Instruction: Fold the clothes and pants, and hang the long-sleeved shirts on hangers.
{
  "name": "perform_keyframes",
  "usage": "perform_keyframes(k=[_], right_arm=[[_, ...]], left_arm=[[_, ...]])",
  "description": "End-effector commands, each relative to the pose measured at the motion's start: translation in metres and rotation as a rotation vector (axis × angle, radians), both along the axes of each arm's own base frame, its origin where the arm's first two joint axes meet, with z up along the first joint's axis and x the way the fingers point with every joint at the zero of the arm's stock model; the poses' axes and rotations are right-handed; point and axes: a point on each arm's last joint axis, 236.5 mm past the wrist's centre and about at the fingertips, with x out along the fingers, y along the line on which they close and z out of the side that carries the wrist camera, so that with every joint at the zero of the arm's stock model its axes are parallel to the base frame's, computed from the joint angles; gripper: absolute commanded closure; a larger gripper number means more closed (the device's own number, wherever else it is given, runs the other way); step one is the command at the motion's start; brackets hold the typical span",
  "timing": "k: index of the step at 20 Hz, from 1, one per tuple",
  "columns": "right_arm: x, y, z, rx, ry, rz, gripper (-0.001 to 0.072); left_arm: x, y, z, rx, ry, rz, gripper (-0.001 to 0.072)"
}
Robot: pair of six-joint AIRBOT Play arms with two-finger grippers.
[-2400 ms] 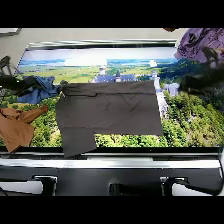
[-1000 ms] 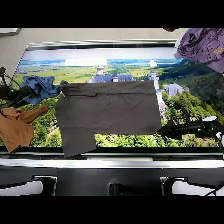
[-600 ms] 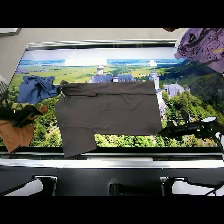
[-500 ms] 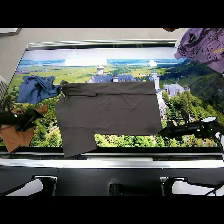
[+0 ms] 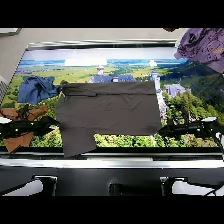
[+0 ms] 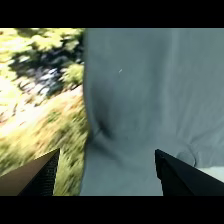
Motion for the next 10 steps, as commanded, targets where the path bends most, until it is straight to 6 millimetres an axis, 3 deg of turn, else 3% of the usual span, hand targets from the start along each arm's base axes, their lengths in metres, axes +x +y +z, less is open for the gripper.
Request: perform_keyframes(k=[1, 3, 4, 10], right_arm=[[0.001, 0.001, 0.003, 0.006, -0.003, -0.001, 0.068], [0.0, 0.001, 0.003, 0.007, -0.002, 0.001, 0.068], [0.0, 0.001, 0.003, 0.008, -0.003, 0.001, 0.068], [-0.001, 0.002, 0.003, 0.011, -0.004, 0.007, 0.068]], left_arm=[[0.005, -0.012, -0.011, 0.003, -0.002, -0.011, 0.0011], [0.009, -0.013, -0.015, 0.017, -0.007, -0.011, 0.0014], [0.01, -0.014, -0.016, 0.024, -0.01, -0.014, 0.009], [0.01, -0.014, -0.029, 0.026, 0.017, -0.006, 0.0127]])
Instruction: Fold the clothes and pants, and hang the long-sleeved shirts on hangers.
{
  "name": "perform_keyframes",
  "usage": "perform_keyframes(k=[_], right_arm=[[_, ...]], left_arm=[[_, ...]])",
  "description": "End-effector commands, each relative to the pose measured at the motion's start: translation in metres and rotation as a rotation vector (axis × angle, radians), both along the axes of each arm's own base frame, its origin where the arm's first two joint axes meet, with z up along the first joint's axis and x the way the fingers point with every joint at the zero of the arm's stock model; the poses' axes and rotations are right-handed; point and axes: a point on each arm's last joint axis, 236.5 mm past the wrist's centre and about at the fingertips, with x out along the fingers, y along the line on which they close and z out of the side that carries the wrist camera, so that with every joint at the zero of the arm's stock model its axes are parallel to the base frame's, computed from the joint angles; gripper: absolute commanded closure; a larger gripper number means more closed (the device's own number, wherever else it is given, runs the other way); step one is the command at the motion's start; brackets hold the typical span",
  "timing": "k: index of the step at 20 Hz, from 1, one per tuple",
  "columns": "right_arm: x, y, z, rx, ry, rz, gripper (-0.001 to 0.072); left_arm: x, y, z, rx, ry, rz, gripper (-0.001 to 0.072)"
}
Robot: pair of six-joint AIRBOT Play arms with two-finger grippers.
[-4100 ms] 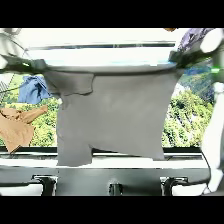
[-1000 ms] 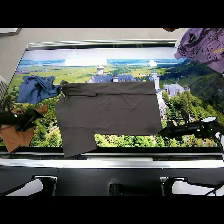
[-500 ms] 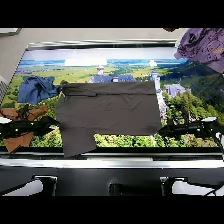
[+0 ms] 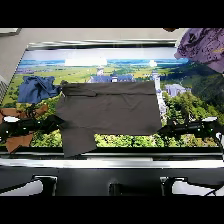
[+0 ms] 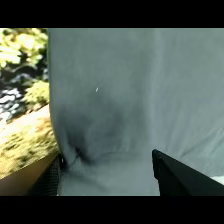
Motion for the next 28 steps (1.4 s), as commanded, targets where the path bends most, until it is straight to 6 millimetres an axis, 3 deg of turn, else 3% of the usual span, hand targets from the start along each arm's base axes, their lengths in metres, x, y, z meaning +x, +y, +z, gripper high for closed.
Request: perform_keyframes(k=[1, 2, 3, 4, 6, 8, 10, 12, 14, 15, 17, 18, 19, 21, 23, 25, 28], right_arm=[[-0.001, 0.001, 0.001, 0.005, -0.003, 0.009, 0.068], [-0.001, 0.001, 0.002, 0.007, -0.003, 0.011, 0.068], [-0.002, 0.002, 0.002, 0.01, -0.002, 0.014, 0.068], [-0.003, 0.003, 0.004, 0.019, -0.005, 0.02, 0.068], [0.002, 0.01, 0.015, 0.058, -0.046, 0.027, 0.0681], [0.021, 0.014, 0.033, 0.033, -0.147, 0.019, 0.0682], [0.048, 0.024, 0.054, -0.062, -0.264, 0.067, 0.0682], [0.087, 0.034, 0.086, -0.193, -0.389, 0.105, 0.0682], [0.134, 0.039, 0.148, -0.352, -0.57, 0.129, 0.0682], [0.155, 0.037, 0.189, -0.439, -0.67, 0.124, 0.0682], [0.18, 0.031, 0.282, -0.574, -0.864, 0.096, 0.0682], [0.181, 0.028, 0.335, -0.63, -0.963, 0.075, 0.0682], [0.175, 0.024, 0.383, -0.664, -1.052, 0.048, 0.0682], [0.141, 0.016, 0.478, -0.733, -1.229, -0.026, 0.0682], [0.091, 0.011, 0.546, -0.783, -1.374, -0.088, 0.0682], [0.033, 0.008, 0.59, -0.815, -1.476, -0.153, 0.0682], [-0.03, -0.001, 0.617, -0.846, -1.525, -0.242, 0.0682]], left_arm=[[-0.002, -0.001, -0.012, 0.016, 0.021, -0.009, 0.0133], [-0.003, -0.003, -0.013, 0.014, 0.026, -0.018, 0.0326], [-0.003, -0.005, -0.014, 0.014, 0.026, -0.022, 0.0567], [-0.001, -0.007, -0.012, 0.011, 0.017, -0.026, 0.069], [0.007, -0.009, -0.001, -0.004, -0.009, -0.026, 0.069], [0.022, -0.008, 0.02, -0.009, -0.068, -0.037, 0.0691], [0.044, -0.003, 0.053, 0.011, -0.153, -0.046, 0.0692], [0.072, 0.0, 0.101, 0.039, -0.266, -0.05, 0.0693], [0.101, 0.003, 0.168, 0.076, -0.414, -0.053, 0.0693], [0.113, 0.005, 0.207, 0.099, -0.498, -0.056, 0.0693], [0.126, 0.008, 0.299, 0.173, -0.702, -0.079, 0.0693], [0.125, 0.011, 0.347, 0.226, -0.799, -0.073, 0.0693], [0.119, 0.014, 0.389, 0.285, -0.88, -0.061, 0.0693], [0.089, 0.022, 0.467, 0.428, -1.026, -0.022, 0.0693], [0.046, 0.025, 0.52, 0.538, -1.126, 0.031, 0.0693], [0.0, 0.02, 0.551, 0.591, -1.193, 0.077, 0.0693], [-0.058, 0.011, 0.581, 0.626, -1.263, 0.134, 0.0693]])
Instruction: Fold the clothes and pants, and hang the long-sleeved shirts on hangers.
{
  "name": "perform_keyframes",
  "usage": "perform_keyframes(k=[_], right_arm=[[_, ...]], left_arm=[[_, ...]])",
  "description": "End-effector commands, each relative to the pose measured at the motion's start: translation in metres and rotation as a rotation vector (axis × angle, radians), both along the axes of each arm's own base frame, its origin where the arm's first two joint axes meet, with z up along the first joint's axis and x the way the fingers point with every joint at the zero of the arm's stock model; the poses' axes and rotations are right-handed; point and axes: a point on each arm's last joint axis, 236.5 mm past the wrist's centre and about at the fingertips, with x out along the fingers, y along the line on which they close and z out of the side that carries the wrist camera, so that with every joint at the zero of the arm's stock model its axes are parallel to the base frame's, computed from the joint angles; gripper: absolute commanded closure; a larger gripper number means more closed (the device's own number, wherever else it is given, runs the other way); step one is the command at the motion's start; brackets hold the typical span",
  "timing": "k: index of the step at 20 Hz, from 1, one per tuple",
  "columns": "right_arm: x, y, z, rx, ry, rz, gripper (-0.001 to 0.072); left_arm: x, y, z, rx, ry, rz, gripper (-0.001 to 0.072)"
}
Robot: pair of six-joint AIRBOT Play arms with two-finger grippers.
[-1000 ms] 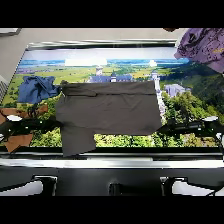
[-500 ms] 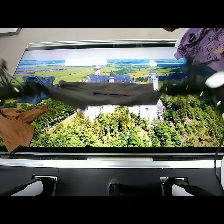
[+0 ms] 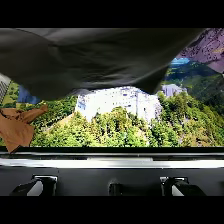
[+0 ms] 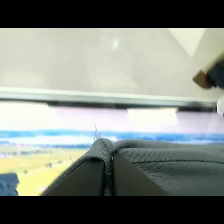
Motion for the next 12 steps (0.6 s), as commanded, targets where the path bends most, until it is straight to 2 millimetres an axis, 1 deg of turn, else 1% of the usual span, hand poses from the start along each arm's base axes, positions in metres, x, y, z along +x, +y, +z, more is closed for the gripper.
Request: perform_keyframes(k=[1, 2, 3, 4, 6, 8, 9, 10, 11, 12], right_arm=[[-0.076, -0.015, 0.044, 0.006, -0.132, -0.082, 0.0682], [-0.082, -0.016, 0.047, 0.002, -0.145, -0.091, 0.0682], [-0.083, -0.019, 0.047, 0.006, -0.144, -0.101, 0.0682], [-0.079, -0.022, 0.044, 0.011, -0.131, -0.114, 0.0682], [-0.058, -0.024, 0.024, 0.005, -0.054, -0.118, 0.0681], [-0.025, -0.025, -0.007, 0.0, 0.066, -0.114, 0.0681], [-0.004, -0.026, -0.029, -0.002, 0.14, -0.114, 0.0681], [0.016, -0.027, -0.052, -0.004, 0.207, -0.113, 0.0681], [0.038, -0.028, -0.079, -0.005, 0.282, -0.113, 0.0681], [0.058, -0.03, -0.107, -0.01, 0.355, -0.114, 0.0681]], left_arm=[[-0.071, -0.002, 0.042, 0.017, -0.117, 0.095, 0.0692], [-0.08, 0.0, 0.046, 0.009, -0.13, 0.119, 0.0693], [-0.085, 0.003, 0.048, 0.001, -0.136, 0.136, 0.0692], [-0.085, 0.003, 0.048, 0.004, -0.136, 0.139, 0.0692], [-0.075, 0.006, 0.04, -0.004, -0.11, 0.136, 0.0692], [-0.05, 0.009, 0.023, -0.027, -0.051, 0.118, 0.0692], [-0.032, 0.01, 0.01, -0.051, -0.007, 0.101, 0.0692], [-0.012, 0.009, -0.006, -0.072, 0.043, 0.072, 0.0692], [0.008, 0.006, -0.026, -0.079, 0.102, 0.035, 0.0691], [0.032, 0.003, -0.052, -0.084, 0.18, 0.001, 0.0691]])
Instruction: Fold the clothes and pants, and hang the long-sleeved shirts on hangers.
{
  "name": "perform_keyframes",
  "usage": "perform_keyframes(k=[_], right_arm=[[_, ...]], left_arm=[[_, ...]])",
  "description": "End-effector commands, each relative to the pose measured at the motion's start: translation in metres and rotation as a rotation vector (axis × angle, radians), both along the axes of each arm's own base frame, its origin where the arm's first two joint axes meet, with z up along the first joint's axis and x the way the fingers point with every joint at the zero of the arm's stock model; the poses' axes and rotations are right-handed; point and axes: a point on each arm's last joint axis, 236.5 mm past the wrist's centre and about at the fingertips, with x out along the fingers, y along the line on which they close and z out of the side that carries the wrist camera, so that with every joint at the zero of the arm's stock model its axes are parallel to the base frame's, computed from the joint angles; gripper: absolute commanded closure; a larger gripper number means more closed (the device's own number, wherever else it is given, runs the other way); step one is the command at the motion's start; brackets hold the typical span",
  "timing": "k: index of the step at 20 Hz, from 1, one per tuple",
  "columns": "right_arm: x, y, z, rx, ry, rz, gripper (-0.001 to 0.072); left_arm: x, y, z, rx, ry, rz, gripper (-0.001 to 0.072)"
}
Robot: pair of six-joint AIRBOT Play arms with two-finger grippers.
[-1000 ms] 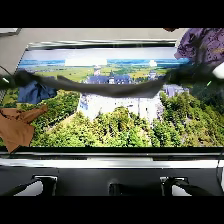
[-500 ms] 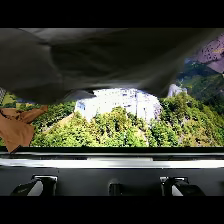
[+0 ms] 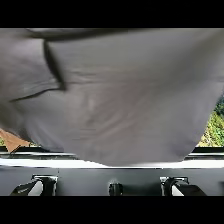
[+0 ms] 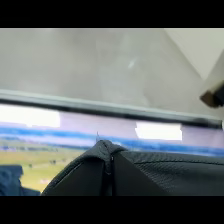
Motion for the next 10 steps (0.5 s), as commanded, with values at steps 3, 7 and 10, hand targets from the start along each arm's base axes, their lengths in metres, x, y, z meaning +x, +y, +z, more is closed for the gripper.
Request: perform_keyframes(k=[3, 7, 10], right_arm=[[0.101, -0.025, -0.157, -0.035, 0.411, -0.066, 0.0681], [0.169, -0.044, -0.274, -0.042, 0.616, -0.133, 0.0681], [0.202, -0.046, -0.35, -0.041, 0.709, -0.133, 0.0681]], left_arm=[[0.111, -0.029, -0.137, -0.022, 0.359, -0.193, 0.0692], [0.196, -0.039, -0.268, -0.049, 0.579, -0.204, 0.0691], [0.244, -0.039, -0.343, -0.079, 0.624, -0.165, 0.0691]])
